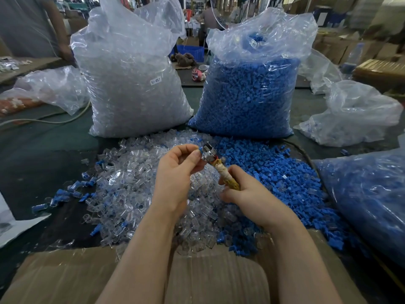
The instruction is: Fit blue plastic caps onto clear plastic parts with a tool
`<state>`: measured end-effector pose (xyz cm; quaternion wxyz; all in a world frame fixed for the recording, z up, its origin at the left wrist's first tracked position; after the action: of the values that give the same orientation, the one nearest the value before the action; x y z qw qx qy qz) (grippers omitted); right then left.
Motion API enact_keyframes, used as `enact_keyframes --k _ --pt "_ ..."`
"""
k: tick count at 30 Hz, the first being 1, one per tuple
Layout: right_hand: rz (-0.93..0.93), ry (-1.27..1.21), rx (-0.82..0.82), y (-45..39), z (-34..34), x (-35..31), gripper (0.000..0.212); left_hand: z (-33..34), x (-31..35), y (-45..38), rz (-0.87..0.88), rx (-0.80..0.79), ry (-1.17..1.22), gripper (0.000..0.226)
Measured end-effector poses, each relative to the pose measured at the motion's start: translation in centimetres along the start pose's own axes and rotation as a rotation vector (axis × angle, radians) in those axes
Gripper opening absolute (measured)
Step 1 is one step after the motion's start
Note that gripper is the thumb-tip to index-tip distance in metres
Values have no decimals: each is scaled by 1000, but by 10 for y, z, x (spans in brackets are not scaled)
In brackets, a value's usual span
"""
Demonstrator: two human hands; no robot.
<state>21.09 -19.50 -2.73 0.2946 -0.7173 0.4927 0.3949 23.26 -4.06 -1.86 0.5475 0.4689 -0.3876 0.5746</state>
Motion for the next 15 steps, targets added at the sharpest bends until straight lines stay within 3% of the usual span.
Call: enact_keyframes --k 3,7,15 --pt "1 -10 -27 1 1 -2 33 -1 1 0 6 -25 4 14" --pt "-27 95 -16 -1 2 -2 14 -1 1 0 8 -37 19 15" --pt "-51 99 70 -3 6 -3 9 0 1 0 8 -24 58 16"
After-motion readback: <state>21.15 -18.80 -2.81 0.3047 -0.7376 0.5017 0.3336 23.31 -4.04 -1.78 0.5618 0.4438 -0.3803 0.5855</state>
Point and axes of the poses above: each hand's wrist, its own y-axis away from the middle knuckle, its own z-axis out of the palm, x = y × z, the point moved 4 cm from there along -y, towards the middle knuckle, and after that the axes turned 9 degrees about -z, right-handed, at the moved point
